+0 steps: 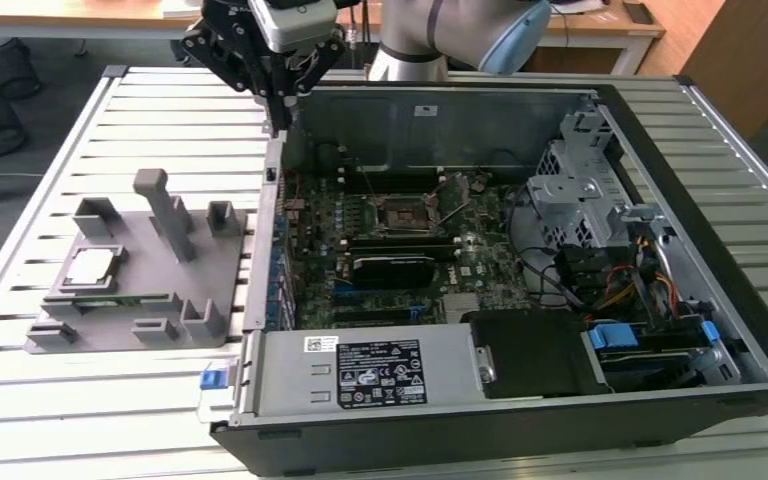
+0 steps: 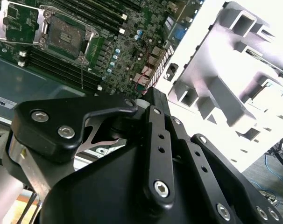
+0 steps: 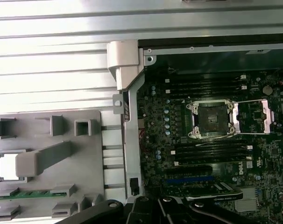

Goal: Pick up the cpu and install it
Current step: 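Reach for the cpu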

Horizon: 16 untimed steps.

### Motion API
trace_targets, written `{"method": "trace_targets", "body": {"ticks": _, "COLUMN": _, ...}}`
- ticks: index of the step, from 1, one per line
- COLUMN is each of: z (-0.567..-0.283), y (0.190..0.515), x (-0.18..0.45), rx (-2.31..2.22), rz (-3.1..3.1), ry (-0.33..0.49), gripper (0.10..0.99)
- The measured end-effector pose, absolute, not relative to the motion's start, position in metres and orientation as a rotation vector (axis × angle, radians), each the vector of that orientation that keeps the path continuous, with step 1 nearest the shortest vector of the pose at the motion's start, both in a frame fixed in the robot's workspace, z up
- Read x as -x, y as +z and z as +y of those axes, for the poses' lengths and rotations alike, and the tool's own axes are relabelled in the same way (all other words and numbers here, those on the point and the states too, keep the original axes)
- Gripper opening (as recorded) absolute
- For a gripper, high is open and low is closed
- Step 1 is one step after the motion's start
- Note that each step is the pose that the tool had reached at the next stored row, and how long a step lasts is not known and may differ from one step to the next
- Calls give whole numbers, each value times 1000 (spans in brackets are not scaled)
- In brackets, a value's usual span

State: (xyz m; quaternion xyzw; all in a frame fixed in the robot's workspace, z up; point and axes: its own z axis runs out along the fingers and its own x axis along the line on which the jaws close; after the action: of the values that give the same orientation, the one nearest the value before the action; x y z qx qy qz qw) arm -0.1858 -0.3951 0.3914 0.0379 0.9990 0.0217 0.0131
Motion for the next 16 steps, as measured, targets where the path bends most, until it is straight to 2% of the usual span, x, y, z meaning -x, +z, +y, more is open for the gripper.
{"method": "trace_targets", "body": {"ticks": 16, "z": -392, "y": 390, "x": 209, "rx": -118, "rz": 3112, "ry": 68, "gripper": 106}}
